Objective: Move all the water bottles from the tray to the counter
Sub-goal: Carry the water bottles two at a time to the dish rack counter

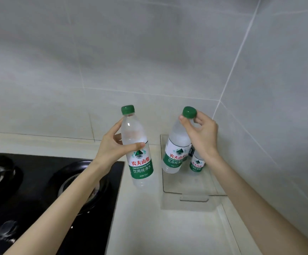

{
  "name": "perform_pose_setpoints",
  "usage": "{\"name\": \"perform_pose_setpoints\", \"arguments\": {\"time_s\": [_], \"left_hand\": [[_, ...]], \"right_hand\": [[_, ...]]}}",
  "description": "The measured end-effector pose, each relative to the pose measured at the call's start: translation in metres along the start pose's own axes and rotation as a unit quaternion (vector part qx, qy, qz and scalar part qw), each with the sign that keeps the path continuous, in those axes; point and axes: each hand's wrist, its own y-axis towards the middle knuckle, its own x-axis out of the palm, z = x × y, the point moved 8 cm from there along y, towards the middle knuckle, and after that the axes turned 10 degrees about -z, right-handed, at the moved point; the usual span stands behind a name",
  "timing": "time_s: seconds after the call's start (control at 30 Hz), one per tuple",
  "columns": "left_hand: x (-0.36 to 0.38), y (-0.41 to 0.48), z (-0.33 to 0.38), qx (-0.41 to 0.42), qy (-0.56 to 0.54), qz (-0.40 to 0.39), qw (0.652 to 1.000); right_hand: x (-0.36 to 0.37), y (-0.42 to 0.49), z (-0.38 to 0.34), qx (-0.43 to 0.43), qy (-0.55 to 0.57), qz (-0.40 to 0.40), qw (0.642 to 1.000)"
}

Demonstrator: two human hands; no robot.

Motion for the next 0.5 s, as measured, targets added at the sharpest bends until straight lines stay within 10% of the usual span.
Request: {"name": "perform_pose_setpoints", "arguments": {"time_s": [0.5], "left_hand": [[-0.055, -0.244, 0.052, 0.017, 0.075, 0.181, 0.98]], "right_hand": [[0.093, -0.131, -0.122, -0.089, 0.106, -0.262, 0.955]]}}
